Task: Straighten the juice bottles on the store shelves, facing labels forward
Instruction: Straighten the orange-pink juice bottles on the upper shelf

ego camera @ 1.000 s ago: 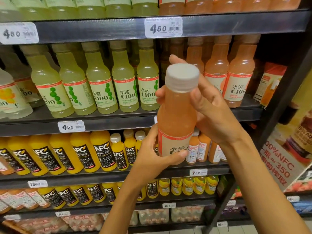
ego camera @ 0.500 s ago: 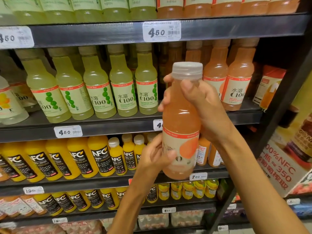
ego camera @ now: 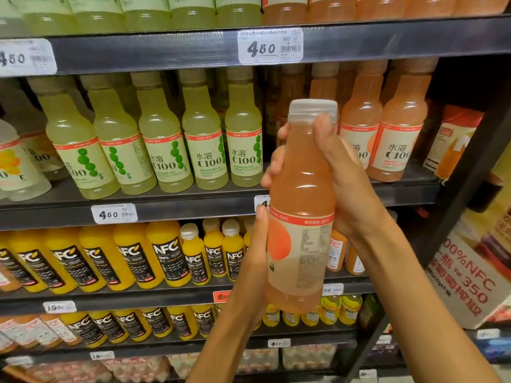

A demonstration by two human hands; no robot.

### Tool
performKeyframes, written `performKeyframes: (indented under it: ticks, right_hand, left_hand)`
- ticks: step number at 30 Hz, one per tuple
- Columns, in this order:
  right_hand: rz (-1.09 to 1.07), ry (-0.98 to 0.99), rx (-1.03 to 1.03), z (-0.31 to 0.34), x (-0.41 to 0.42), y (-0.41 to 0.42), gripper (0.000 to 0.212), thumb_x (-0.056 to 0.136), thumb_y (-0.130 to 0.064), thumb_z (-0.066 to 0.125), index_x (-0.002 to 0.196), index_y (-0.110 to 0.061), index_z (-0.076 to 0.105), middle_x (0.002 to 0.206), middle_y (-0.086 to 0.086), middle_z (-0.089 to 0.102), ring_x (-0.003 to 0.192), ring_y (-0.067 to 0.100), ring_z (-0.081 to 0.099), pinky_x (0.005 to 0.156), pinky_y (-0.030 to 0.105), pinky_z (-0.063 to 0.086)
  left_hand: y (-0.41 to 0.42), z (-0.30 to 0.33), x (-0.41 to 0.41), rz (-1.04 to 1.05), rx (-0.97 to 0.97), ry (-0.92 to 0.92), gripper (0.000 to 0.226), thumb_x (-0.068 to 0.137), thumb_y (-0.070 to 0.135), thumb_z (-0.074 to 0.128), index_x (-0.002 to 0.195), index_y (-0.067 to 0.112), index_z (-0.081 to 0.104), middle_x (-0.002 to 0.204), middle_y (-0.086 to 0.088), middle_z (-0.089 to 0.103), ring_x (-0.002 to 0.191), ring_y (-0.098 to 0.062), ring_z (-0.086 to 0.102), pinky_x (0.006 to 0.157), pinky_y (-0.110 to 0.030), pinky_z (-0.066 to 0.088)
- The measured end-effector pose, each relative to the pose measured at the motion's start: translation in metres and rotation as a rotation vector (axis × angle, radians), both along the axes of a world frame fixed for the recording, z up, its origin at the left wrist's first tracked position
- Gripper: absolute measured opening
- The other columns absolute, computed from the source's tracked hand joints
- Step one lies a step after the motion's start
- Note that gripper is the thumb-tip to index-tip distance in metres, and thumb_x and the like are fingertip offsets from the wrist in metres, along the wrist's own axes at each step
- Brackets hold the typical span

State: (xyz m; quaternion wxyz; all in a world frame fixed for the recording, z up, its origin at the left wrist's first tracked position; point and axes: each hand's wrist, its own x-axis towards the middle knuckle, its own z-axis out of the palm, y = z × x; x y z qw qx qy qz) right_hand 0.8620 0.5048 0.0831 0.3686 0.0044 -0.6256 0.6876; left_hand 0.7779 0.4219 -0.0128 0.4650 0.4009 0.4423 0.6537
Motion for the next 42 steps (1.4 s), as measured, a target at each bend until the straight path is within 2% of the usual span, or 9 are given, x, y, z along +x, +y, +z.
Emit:
performKeyframes:
  ticks: [7, 12, 15, 19, 24, 29, 32, 35, 42]
  right_hand:
    - [-0.243, -0.102, 0.029, -0.002, -0.008, 0.006, 0.037, 0.087, -0.048, 0.053, 0.102, -0.015, 0.058, 0.078, 0.001, 0.070, 0.075, 0.017, 0.069, 0.063, 0.026, 0.057]
    - [-0.001, -0.090, -0.147, -0.006, -0.008, 0.024, 0.036, 0.089, -0.043, 0.053, 0.107, -0.013, 0.062, 0.089, 0.009, 0.072, 0.086, 0.023, 0.070, 0.078, 0.035, 0.058]
    - [0.098, -0.069, -0.242, -0.010, -0.012, 0.027, 0.037, 0.091, -0.041, 0.050, 0.108, -0.009, 0.058, 0.081, 0.008, 0.069, 0.076, 0.022, 0.069, 0.073, 0.034, 0.057]
    - [-0.061, -0.050, -0.192, -0.012, -0.010, 0.028, 0.029, 0.089, -0.039, 0.057, 0.100, -0.012, 0.058, 0.075, 0.004, 0.066, 0.070, 0.019, 0.068, 0.061, 0.029, 0.055]
    - [-0.362, -0.100, -0.093, -0.003, -0.007, 0.031, 0.035, 0.090, -0.042, 0.059, 0.114, -0.016, 0.055, 0.087, 0.003, 0.070, 0.081, 0.015, 0.070, 0.067, 0.029, 0.055]
    - [-0.265, -0.141, -0.105, 0.003, 0.002, 0.046, 0.036, 0.096, -0.038, 0.049, 0.122, -0.014, 0.057, 0.100, 0.008, 0.071, 0.096, 0.020, 0.068, 0.084, 0.033, 0.056]
    - [-0.112, -0.101, -0.236, -0.003, -0.003, 0.052, 0.041, 0.095, -0.037, 0.048, 0.123, -0.009, 0.059, 0.110, 0.015, 0.066, 0.107, 0.028, 0.062, 0.095, 0.041, 0.050]
    - [-0.015, -0.047, -0.299, -0.010, -0.012, 0.055, 0.038, 0.093, -0.040, 0.046, 0.110, -0.010, 0.063, 0.099, 0.014, 0.071, 0.095, 0.026, 0.068, 0.088, 0.042, 0.054]
    - [-0.314, -0.045, -0.071, 0.003, -0.014, 0.066, 0.035, 0.094, -0.029, 0.055, 0.124, -0.010, 0.052, 0.094, 0.009, 0.071, 0.085, 0.021, 0.068, 0.076, 0.034, 0.056]
  left_hand:
    - [0.001, 0.001, 0.004, 0.152, 0.057, 0.164, 0.054, 0.076, 0.076, 0.036, 0.112, 0.045, 0.062, 0.118, 0.009, 0.067, 0.111, -0.007, 0.062, 0.093, -0.029, 0.051]
    - [0.000, 0.005, -0.002, -0.100, 0.028, -0.130, 0.079, 0.082, 0.071, 0.033, 0.123, 0.009, 0.059, 0.099, -0.015, 0.069, 0.083, -0.027, 0.068, 0.073, -0.039, 0.056]
    - [0.002, 0.002, 0.001, -0.215, -0.011, -0.178, 0.075, 0.086, 0.070, 0.029, 0.112, 0.011, 0.067, 0.091, -0.014, 0.070, 0.074, -0.025, 0.069, 0.070, -0.036, 0.057]
    - [0.004, -0.003, -0.003, 0.045, 0.024, 0.045, 0.062, 0.086, 0.069, 0.029, 0.109, 0.028, 0.069, 0.107, -0.001, 0.072, 0.102, -0.017, 0.068, 0.087, -0.032, 0.055]
    - [0.017, -0.001, 0.003, 0.214, 0.165, 0.313, 0.032, 0.082, 0.053, 0.051, 0.106, 0.032, 0.058, 0.099, 0.018, 0.071, 0.092, -0.001, 0.067, 0.071, -0.011, 0.051]
    - [0.026, -0.001, -0.002, 0.054, 0.103, 0.038, 0.060, 0.068, 0.071, 0.048, 0.111, 0.033, 0.066, 0.105, 0.003, 0.073, 0.096, -0.015, 0.070, 0.074, -0.022, 0.055]
    - [0.030, 0.003, -0.003, -0.221, 0.098, -0.250, 0.078, 0.079, 0.069, 0.045, 0.129, 0.011, 0.055, 0.105, -0.011, 0.068, 0.087, -0.022, 0.067, 0.072, -0.033, 0.055]
    - [0.037, 0.001, -0.004, -0.370, 0.068, -0.363, 0.077, 0.086, 0.066, 0.037, 0.130, 0.004, 0.050, 0.098, -0.013, 0.066, 0.082, -0.023, 0.066, 0.070, -0.035, 0.055]
    - [0.052, 0.000, -0.022, 0.126, 0.142, 0.204, 0.055, 0.083, 0.059, 0.043, 0.125, 0.026, 0.056, 0.115, 0.009, 0.069, 0.109, -0.008, 0.063, 0.086, -0.020, 0.051]
